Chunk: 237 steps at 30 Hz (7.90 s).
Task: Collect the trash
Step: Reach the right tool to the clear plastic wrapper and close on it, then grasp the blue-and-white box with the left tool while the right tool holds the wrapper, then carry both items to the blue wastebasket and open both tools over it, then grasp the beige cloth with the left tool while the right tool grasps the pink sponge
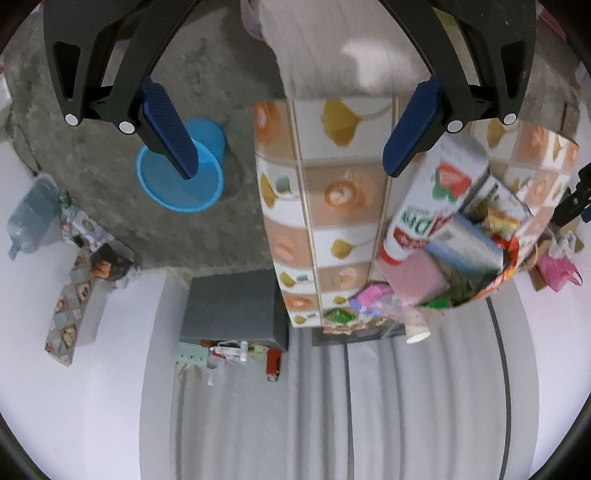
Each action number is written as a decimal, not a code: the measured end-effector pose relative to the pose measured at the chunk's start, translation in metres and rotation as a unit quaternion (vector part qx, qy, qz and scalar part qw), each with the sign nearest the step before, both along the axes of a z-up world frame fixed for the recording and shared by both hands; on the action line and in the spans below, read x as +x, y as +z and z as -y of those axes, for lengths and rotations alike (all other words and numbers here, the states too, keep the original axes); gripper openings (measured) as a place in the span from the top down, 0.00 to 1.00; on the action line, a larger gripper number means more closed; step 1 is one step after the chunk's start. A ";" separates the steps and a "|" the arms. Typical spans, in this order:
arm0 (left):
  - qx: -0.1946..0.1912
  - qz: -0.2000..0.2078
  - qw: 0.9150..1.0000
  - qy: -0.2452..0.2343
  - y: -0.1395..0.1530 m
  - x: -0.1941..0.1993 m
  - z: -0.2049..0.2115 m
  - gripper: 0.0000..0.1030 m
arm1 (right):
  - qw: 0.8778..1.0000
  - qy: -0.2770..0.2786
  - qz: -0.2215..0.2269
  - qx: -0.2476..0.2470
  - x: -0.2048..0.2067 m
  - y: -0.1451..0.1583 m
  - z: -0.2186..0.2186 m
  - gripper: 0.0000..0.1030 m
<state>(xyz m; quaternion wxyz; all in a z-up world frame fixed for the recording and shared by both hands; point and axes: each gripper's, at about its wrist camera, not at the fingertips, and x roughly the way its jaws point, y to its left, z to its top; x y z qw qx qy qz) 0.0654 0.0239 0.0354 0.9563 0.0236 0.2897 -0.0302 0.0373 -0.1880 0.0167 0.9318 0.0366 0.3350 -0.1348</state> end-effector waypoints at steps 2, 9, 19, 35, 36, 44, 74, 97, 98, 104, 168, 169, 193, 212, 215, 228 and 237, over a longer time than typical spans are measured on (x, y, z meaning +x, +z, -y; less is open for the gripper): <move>0.001 0.016 1.000 -0.009 0.006 0.010 0.001 0.06 | 1.000 0.000 0.008 0.005 0.008 0.004 0.006 0.07; 0.019 0.038 0.998 -0.038 0.016 0.041 0.013 0.06 | 0.998 0.015 0.024 0.065 0.044 0.017 0.030 0.08; 0.157 0.072 0.981 -0.092 0.011 0.079 0.059 0.07 | 0.951 0.075 0.015 0.299 0.122 0.022 0.063 0.17; 0.128 0.034 0.986 -0.102 -0.001 0.114 0.058 0.12 | 0.808 0.126 -0.096 0.568 0.261 -0.034 0.060 0.28; 0.118 0.028 0.987 -0.100 -0.002 0.117 0.057 0.13 | 0.801 0.125 -0.101 0.576 0.271 -0.038 0.060 0.28; 0.020 -0.006 0.996 -0.083 0.006 0.138 0.028 0.19 | 0.763 0.109 -0.163 0.617 0.321 -0.067 0.053 0.33; -0.221 -0.130 0.963 -0.081 -0.037 0.120 -0.032 0.41 | 0.709 0.108 -0.207 0.666 0.334 -0.086 0.053 0.85; -0.342 -0.187 0.921 -0.014 -0.061 0.161 -0.046 0.64 | 0.704 0.110 -0.193 0.675 0.341 -0.086 0.039 0.90; -0.346 -0.186 0.919 -0.014 -0.060 0.160 -0.046 0.65 | 0.704 0.111 -0.191 0.675 0.341 -0.085 0.039 0.90; -0.371 -0.179 0.911 -0.019 -0.051 0.146 -0.048 0.69 | 0.705 0.117 -0.172 0.678 0.334 -0.072 0.043 0.90; -0.004 -0.282 0.861 -0.424 -0.122 0.212 0.531 0.58 | 0.806 -0.320 -0.070 0.494 0.074 -0.236 0.400 0.47; -0.020 -0.289 0.863 -0.414 -0.128 0.215 0.530 0.56 | 0.809 -0.329 -0.083 0.479 0.073 -0.243 0.401 0.47; -0.135 -0.154 0.860 -0.468 0.029 0.153 0.347 0.23 | 0.949 -0.244 0.050 0.194 -0.003 -0.071 0.296 0.08; -0.216 -0.018 0.956 -0.197 0.058 0.122 -0.001 0.06 | 0.985 0.028 0.104 0.132 0.033 0.033 0.173 0.12; -0.203 -0.019 0.962 -0.184 0.042 0.118 -0.013 0.06 | 0.981 0.077 0.088 0.158 0.054 0.036 0.150 0.15; -0.060 -0.082 0.980 -0.172 -0.022 0.175 0.029 0.29 | 0.947 0.240 -0.027 0.213 0.175 0.032 0.038 0.15; -0.071 -0.175 0.969 -0.157 -0.064 0.236 0.032 0.53 | 0.922 0.297 -0.135 0.208 0.269 -0.013 -0.012 0.15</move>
